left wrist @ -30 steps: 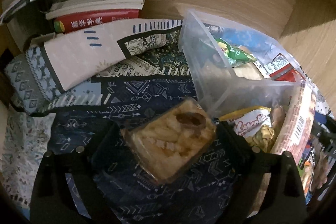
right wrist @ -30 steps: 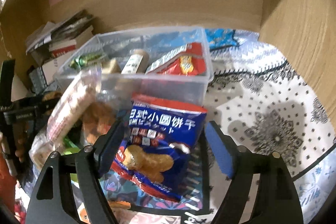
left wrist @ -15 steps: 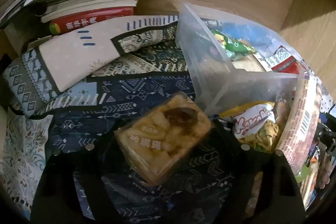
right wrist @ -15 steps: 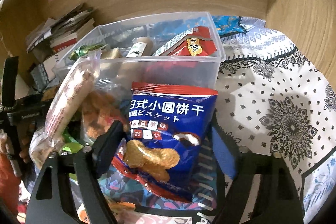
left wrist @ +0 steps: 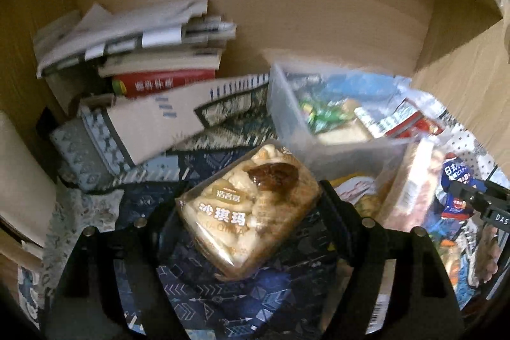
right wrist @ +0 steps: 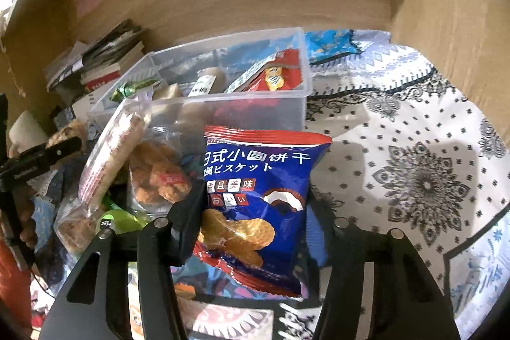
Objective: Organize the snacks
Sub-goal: 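Grasp the brown square pastry with the left gripper while the right grasps the blue biscuit bag, then carry the pastry and blue biscuit bag into the clear box and release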
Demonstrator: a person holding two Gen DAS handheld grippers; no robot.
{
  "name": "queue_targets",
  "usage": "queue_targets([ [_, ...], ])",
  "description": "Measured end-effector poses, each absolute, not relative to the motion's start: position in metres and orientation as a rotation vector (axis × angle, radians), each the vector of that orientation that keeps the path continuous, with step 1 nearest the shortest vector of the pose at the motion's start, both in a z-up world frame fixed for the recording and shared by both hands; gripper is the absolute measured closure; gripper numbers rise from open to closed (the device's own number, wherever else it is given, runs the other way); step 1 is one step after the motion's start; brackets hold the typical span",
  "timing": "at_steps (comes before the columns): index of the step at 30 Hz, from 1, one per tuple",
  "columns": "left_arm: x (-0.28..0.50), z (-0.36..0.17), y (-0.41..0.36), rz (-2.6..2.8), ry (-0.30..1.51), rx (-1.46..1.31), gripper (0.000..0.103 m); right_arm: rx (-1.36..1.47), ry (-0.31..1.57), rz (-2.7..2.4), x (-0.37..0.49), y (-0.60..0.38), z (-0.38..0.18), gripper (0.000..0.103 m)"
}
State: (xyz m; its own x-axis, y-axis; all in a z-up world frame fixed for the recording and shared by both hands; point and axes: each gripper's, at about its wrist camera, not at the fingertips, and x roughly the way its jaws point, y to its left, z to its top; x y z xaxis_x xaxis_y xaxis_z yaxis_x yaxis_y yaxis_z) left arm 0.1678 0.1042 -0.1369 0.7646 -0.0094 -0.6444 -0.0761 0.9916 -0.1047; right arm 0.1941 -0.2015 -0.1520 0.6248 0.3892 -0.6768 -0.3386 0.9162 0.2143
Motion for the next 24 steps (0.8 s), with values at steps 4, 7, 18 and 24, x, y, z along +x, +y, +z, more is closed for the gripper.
queue_targets([
  [4,0.162,-0.118,0.100,0.026,0.659,-0.135,0.025,0.077,0.753,0.402,0.188,-0.213,-0.139,0.051],
  [7,0.165,-0.106,0.094,0.016,0.628,-0.132,0.025,0.073,0.712,0.396,0.185,-0.217,-0.126,0.051],
  [18,0.189,-0.074,0.065,-0.038,0.576,-0.112,0.025,0.044,0.576,0.432,0.198,-0.209,-0.086,0.051],
  [24,0.215,-0.068,0.048,-0.060,0.577,-0.089,0.025,0.019,0.529,0.464,0.215,-0.195,-0.070,0.051],
])
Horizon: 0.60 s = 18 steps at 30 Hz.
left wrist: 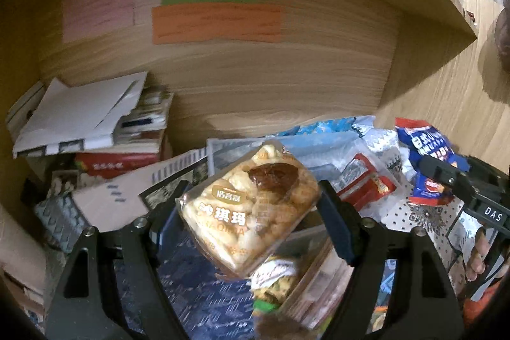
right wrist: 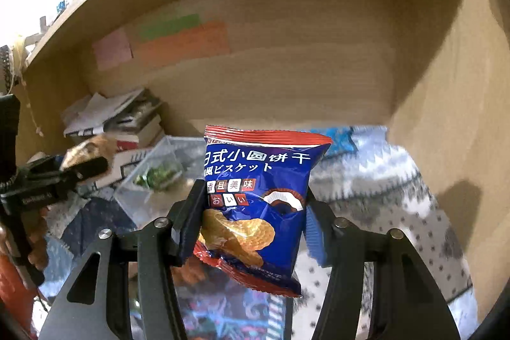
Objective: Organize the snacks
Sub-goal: 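Carry the pastry and blue biscuit bag into the clear box and release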
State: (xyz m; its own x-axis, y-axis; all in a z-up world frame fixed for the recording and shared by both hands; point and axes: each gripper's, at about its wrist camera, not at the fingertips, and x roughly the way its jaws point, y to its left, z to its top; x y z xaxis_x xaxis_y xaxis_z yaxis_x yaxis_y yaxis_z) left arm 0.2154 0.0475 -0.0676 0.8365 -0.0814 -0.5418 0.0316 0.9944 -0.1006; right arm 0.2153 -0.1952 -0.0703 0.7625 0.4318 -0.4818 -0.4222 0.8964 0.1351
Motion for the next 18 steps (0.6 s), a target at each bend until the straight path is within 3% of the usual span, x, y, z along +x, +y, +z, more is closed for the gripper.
queue_targets([
  [18,0.314,-0.099,0.030,-0.089,0.733,-0.099,0.025,-0.055,0.659,0.508,0.294,-0.155,-0.087,0.051],
])
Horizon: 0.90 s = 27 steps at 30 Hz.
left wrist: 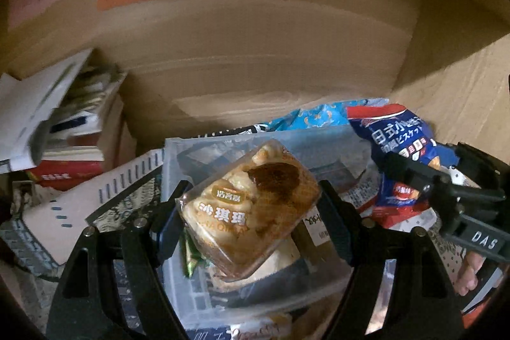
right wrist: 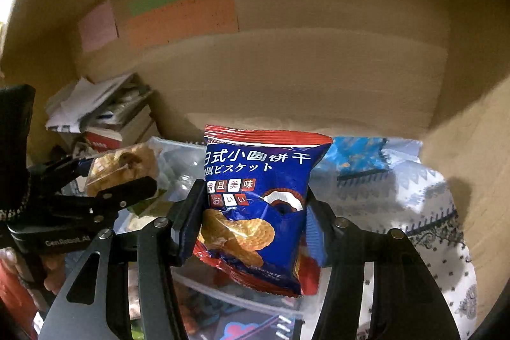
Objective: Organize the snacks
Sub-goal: 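Carry the pastry and blue biscuit bag into the clear box and release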
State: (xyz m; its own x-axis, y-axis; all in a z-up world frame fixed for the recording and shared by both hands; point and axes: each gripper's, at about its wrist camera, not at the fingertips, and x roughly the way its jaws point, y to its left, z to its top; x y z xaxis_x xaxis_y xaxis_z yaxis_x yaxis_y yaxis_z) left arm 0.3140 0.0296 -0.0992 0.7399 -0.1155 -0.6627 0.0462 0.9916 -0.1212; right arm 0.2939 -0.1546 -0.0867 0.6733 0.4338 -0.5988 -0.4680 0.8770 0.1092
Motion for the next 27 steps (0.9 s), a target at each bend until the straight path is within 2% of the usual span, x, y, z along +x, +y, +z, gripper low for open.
queue_targets([
  [10,0.324,-0.102,0.026,-0.113,0.782,-0.102,0.023,-0.052,0.700,0.518,0.302,-0.154,-0.091,0.047],
  [16,0.292,-0.074,0.027,-0.126,0.700,-0.086,0.022,-0.058,0.661,0.528,0.283,-0.157,-0.078,0.047],
  [27,0.199,-0.055,0.033,-0.121,0.614,-0.028,0.011,-0.037,0.605,0.549,0.212,-0.170,-0.069,0.039],
])
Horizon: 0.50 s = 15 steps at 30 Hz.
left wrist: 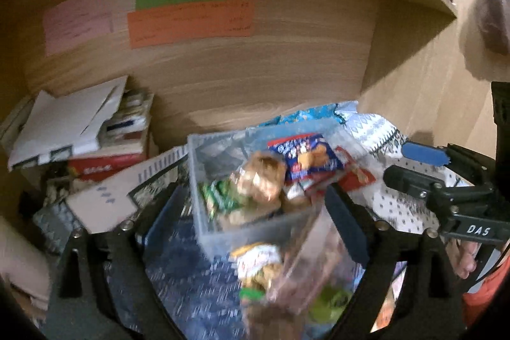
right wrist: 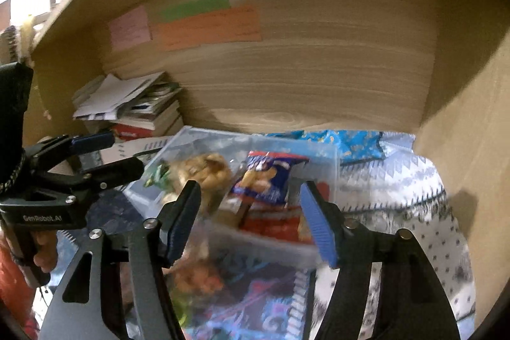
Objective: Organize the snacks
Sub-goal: 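Carry the pastry and blue biscuit bag into the clear box and release, then grasp the barcoded clear bread bag with the left gripper while the right grasps the orange-labelled rice cake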
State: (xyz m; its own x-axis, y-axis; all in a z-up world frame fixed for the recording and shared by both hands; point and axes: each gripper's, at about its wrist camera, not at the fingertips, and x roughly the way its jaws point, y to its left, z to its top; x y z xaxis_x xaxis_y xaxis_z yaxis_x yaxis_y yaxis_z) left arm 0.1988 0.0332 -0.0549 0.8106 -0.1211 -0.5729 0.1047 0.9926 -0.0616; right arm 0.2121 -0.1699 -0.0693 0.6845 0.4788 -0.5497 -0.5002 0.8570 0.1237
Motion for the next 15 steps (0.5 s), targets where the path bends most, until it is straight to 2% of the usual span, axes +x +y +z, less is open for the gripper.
queue_targets([
  [9,0.138,-0.092,0.042,-0.088,0.663,-0.015,0.009,-0.014,0.622,0.561,0.151,-0.173,-0.089,0.033],
  [15,0.111,-0.121,0.045,-0.085,0.726,-0.034,0.009,0.004,0.679,0.543,0.127,-0.168,-0.118,0.033],
])
